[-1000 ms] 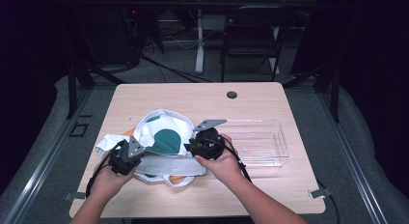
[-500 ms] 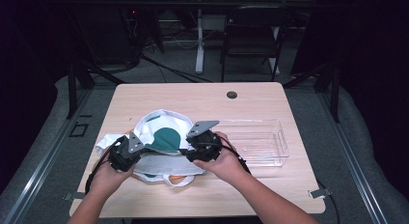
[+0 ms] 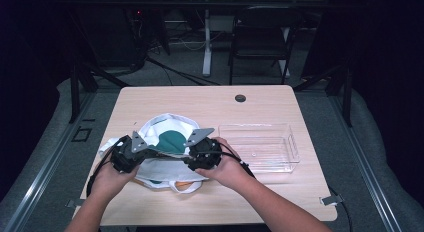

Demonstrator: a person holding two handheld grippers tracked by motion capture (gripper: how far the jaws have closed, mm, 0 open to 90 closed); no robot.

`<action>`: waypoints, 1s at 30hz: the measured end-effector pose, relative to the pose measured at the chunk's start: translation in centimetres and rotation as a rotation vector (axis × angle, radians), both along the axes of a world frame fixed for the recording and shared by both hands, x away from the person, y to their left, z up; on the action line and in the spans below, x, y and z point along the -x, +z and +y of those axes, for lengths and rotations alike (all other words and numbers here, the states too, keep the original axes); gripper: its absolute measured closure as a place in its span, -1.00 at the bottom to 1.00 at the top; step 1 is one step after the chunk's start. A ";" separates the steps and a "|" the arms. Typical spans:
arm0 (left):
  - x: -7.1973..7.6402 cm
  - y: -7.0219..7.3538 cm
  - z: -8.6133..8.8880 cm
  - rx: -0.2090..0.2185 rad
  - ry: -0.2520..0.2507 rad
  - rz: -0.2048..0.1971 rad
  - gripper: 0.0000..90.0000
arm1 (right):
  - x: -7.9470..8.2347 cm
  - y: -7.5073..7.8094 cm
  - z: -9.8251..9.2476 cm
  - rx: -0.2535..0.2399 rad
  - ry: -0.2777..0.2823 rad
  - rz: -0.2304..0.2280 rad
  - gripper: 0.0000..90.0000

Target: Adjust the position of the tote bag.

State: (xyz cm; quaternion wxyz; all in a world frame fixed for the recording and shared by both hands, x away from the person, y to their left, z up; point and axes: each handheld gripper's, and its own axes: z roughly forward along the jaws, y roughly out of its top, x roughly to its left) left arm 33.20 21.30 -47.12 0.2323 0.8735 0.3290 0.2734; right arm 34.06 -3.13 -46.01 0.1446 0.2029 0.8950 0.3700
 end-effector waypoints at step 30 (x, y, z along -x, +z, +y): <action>-1.0 2.2 -0.2 -0.001 0.006 -0.014 0.95 | -0.7 -0.3 1.5 0.129 0.002 -0.091 0.76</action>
